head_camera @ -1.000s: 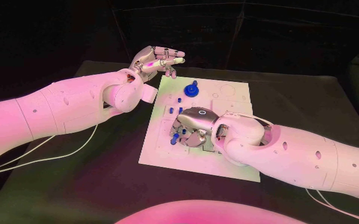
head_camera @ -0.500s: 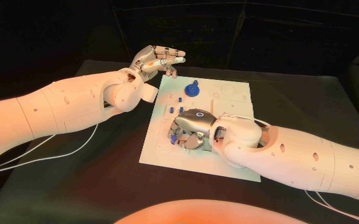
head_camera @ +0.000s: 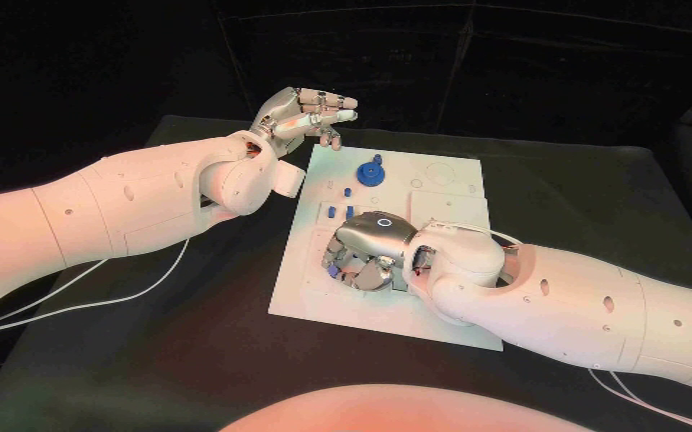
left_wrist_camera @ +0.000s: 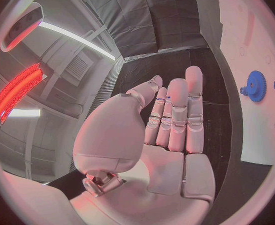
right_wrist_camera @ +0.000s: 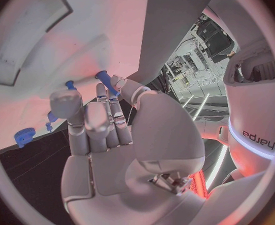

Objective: Assemble the parts on the task board

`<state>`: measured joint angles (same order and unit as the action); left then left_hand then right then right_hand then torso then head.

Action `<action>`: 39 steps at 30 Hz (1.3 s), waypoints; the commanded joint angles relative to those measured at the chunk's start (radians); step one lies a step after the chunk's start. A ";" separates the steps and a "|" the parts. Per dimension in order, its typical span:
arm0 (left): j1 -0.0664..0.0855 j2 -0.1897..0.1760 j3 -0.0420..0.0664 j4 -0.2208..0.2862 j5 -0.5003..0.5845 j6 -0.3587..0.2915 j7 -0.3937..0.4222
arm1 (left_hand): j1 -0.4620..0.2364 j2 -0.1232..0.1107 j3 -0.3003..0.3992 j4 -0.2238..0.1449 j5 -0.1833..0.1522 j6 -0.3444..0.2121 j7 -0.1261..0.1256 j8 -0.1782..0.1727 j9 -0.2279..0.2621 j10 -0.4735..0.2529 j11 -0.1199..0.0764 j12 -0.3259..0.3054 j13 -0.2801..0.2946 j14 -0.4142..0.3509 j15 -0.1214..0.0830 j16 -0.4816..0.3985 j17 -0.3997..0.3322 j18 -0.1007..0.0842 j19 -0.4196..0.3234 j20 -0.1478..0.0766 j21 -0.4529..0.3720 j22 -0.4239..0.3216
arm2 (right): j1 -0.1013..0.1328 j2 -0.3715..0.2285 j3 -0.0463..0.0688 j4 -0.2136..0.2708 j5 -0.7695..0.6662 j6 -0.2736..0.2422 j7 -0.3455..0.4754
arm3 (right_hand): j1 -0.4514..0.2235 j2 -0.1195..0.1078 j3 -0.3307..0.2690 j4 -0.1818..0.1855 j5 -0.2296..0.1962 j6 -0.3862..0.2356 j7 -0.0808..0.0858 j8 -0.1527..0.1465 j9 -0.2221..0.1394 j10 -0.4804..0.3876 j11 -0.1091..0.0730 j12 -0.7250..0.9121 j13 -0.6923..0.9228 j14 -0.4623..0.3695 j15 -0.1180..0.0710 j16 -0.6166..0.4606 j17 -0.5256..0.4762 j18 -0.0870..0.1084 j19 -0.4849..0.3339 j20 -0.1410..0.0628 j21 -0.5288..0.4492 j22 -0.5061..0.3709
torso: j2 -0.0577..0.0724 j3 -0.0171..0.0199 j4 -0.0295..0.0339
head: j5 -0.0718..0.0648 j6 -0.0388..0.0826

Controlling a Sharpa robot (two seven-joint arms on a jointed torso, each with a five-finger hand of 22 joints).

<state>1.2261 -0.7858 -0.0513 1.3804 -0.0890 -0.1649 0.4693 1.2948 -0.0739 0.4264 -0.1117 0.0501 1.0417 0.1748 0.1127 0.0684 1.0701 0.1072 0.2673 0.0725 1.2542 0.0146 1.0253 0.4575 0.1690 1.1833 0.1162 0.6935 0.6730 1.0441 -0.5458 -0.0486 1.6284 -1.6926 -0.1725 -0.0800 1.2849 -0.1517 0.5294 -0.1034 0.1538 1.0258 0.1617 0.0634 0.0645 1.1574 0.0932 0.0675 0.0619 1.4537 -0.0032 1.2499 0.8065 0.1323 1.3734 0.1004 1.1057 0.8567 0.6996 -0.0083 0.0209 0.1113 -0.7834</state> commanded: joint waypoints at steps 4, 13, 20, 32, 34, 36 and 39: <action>0.001 0.000 0.001 0.001 0.003 0.012 0.002 | -0.008 0.006 -0.008 -0.001 -0.001 -0.001 0.004 0.006 0.000 -0.006 -0.001 0.006 0.000 -0.006 0.003 0.000 -0.001 0.013 -0.003 0.001 -0.006 -0.001 | 0.001 -0.003 0.000 0.002 -0.005 -0.062 0.006 | -0.004 -0.017 -0.055 -0.005 -0.001 -0.109 0.011 -0.002 -0.001 -0.158 0.018 -0.003 0.000 -0.019 0.018 -0.045 -0.078 0.013 -0.034 0.012 -0.056 -0.072 | 0.000 0.0001 -0.0006 | -0.001 0.001; 0.001 -0.002 0.001 0.000 0.003 0.014 0.000 | -0.008 0.006 -0.011 -0.001 -0.001 -0.002 0.004 0.006 0.000 -0.007 -0.001 0.007 0.000 -0.006 0.003 0.001 -0.002 0.013 -0.003 0.001 -0.006 -0.002 | 0.001 -0.031 0.000 0.014 -0.005 -0.133 0.008 | 0.020 -0.002 -0.137 -0.005 0.004 -0.172 0.015 -0.002 0.000 -0.210 0.021 0.027 0.006 -0.017 0.020 -0.055 -0.093 0.019 -0.043 0.016 -0.082 -0.104 | 0.000 0.0011 -0.0004 | -0.003 0.003; 0.001 -0.007 0.001 0.000 0.003 0.012 0.000 | -0.008 0.006 -0.011 -0.001 -0.001 -0.002 0.004 0.006 0.000 -0.007 -0.001 0.007 0.000 -0.006 0.003 0.001 -0.002 0.013 -0.003 0.001 -0.006 -0.002 | 0.003 -0.113 0.001 0.081 0.027 -0.205 0.032 | 0.024 0.008 -0.175 0.001 0.023 -0.141 0.015 0.005 0.005 -0.169 0.017 0.075 0.010 -0.018 0.017 -0.064 -0.109 0.018 -0.035 0.014 -0.078 -0.101 | -0.002 -0.0004 -0.0020 | -0.012 0.008; 0.001 -0.014 0.000 -0.002 0.003 0.008 -0.002 | -0.008 0.006 -0.013 -0.001 -0.001 -0.003 0.004 0.007 0.000 -0.008 -0.001 0.008 0.000 -0.007 0.003 0.001 -0.003 0.013 -0.003 0.001 -0.007 -0.002 | 0.056 -0.416 0.001 0.237 0.390 -0.240 -0.093 | -0.108 -0.007 -0.299 0.118 0.070 -0.008 -0.038 0.072 0.023 0.199 -0.057 0.316 0.117 0.039 -0.037 0.083 0.156 -0.017 0.050 -0.033 0.081 0.104 | -0.005 -0.0024 -0.0089 | -0.074 0.027; 0.002 -0.014 0.000 -0.001 0.003 0.008 -0.003 | -0.008 0.006 -0.013 -0.001 -0.001 -0.003 0.004 0.007 0.000 -0.008 -0.001 0.008 0.000 -0.007 0.003 0.001 -0.003 0.013 -0.003 0.001 -0.007 -0.002 | 0.059 -0.454 0.001 0.247 0.403 -0.230 -0.136 | -0.124 -0.021 -0.349 0.138 0.135 0.007 -0.059 0.091 0.027 0.230 -0.072 0.401 0.190 0.041 -0.052 0.099 0.181 -0.018 0.057 -0.055 0.097 0.123 | -0.006 -0.0033 -0.0121 | -0.085 0.029; 0.001 -0.012 0.000 -0.001 0.003 0.009 -0.003 | -0.008 0.007 -0.013 -0.001 -0.001 -0.002 0.004 0.007 0.000 -0.008 -0.001 0.009 0.000 -0.007 0.003 0.001 -0.003 0.013 -0.003 0.001 -0.007 -0.002 | 0.060 -0.488 0.000 0.253 0.392 -0.221 -0.183 | -0.124 -0.011 -0.392 0.158 0.134 0.017 -0.065 0.112 0.032 0.260 -0.084 0.649 0.462 0.047 -0.069 0.125 0.233 -0.028 0.064 -0.058 0.117 0.150 | -0.008 -0.0042 -0.0155 | -0.094 0.028; 0.001 -0.011 -0.001 0.000 0.003 0.010 -0.003 | -0.008 0.007 -0.013 -0.001 -0.001 -0.002 0.004 0.007 0.000 -0.008 -0.001 0.009 0.000 -0.007 0.003 0.001 -0.003 0.013 -0.003 0.001 -0.007 -0.002 | 0.058 -0.520 -0.001 0.254 0.375 -0.216 -0.239 | -0.133 0.000 -0.449 0.193 0.133 0.018 -0.075 0.134 0.038 0.268 -0.084 0.886 0.737 0.052 -0.070 0.153 0.293 -0.032 0.070 -0.065 0.138 0.179 | -0.011 -0.0042 -0.0192 | -0.107 0.032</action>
<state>1.2261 -0.7979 -0.0532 1.3787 -0.0888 -0.1632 0.4647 1.2912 -0.0703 0.4194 -0.1131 0.0501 1.0417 0.1748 0.1127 0.0684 1.0701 0.1072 0.2711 0.0725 1.2542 0.0146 1.0254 0.4556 0.1690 1.1833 0.1162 0.6894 0.6723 1.1017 -1.0656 -0.0493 1.8772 -1.3553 -0.3868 -0.2171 1.1531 -0.1558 0.0884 0.0839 0.2850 1.0403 0.0929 0.1942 0.1016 1.4191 0.0088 0.9157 0.7557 1.4666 -0.0666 1.3986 1.0900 0.1154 1.4424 0.0391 1.2404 1.0313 0.6921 -0.0116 0.0073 0.0122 -0.7534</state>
